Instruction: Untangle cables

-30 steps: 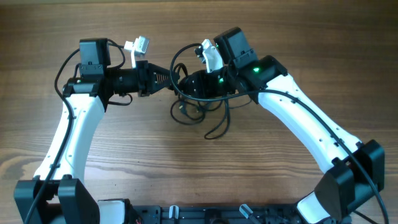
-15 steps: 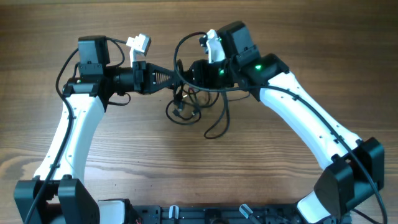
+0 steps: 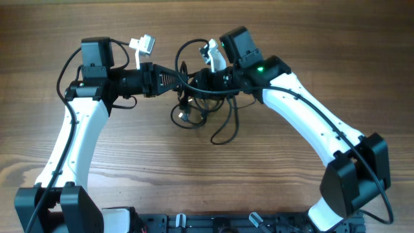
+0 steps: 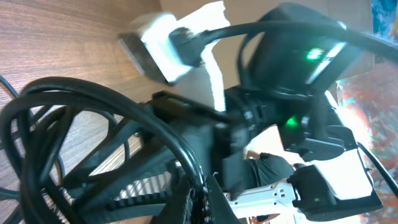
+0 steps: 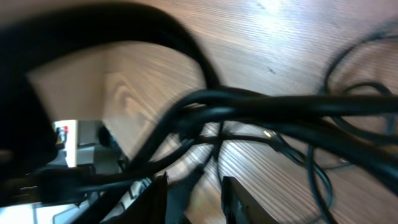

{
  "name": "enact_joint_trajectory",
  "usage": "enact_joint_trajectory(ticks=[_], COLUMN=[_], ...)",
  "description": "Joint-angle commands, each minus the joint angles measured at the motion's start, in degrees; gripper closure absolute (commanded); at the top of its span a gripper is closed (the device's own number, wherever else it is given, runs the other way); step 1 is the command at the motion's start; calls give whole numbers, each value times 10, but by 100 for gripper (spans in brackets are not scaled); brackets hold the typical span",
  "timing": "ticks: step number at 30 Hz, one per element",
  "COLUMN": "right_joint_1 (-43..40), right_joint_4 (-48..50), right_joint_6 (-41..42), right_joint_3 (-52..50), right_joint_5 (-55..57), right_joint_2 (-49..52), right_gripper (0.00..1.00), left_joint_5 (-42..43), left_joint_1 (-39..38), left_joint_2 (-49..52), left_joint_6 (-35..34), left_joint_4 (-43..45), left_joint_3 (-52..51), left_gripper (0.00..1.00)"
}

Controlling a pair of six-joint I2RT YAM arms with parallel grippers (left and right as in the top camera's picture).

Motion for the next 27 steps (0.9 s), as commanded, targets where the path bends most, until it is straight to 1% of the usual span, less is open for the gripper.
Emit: enact_joint_trajectory(ticks=[1,4,10,14,17,21,23,24,26,27], right_joint_1=[0,-7,-36,-58,-68,-80,-82,-82,-82,-82], right_joint_4=[-35,-79,-142,-153,-167,-173,-171,-170,-170,-170], right_joint_6=[-22,-61,-92,-108,-157,-167,-167,-167,-167,-166], right_joint_3=[3,3,3,5,19,38,39,39,39,39], right_joint_5=[68,110,205,212,176,161,161,161,166,174], right_joint_2=[13,12,12,11,1,-41,-70,-84,-109,-119], right_gripper=[71,71,71,71,71,70,63,59,53,50], left_joint_5=[-3,-12,-12,-35,-62,-130,-165,-198,-264,-306], left_joint_1=[1,1,1,0,-1,-23,-50,-68,-101,-118], left_joint_2=[-12,-12,-12,-12,-12,-11,-11,-11,-11,-11], left_joint_6=[-1,-1,-1,-1,-1,-1,-1,-1,-1,-1], left_joint_4=[3,3,3,-5,-25,-47,-47,-49,-57,-66], left_joint_3=[1,1,1,1,1,1,1,1,1,1], left_gripper=[96,96,96,96,96,96,96,95,88,87])
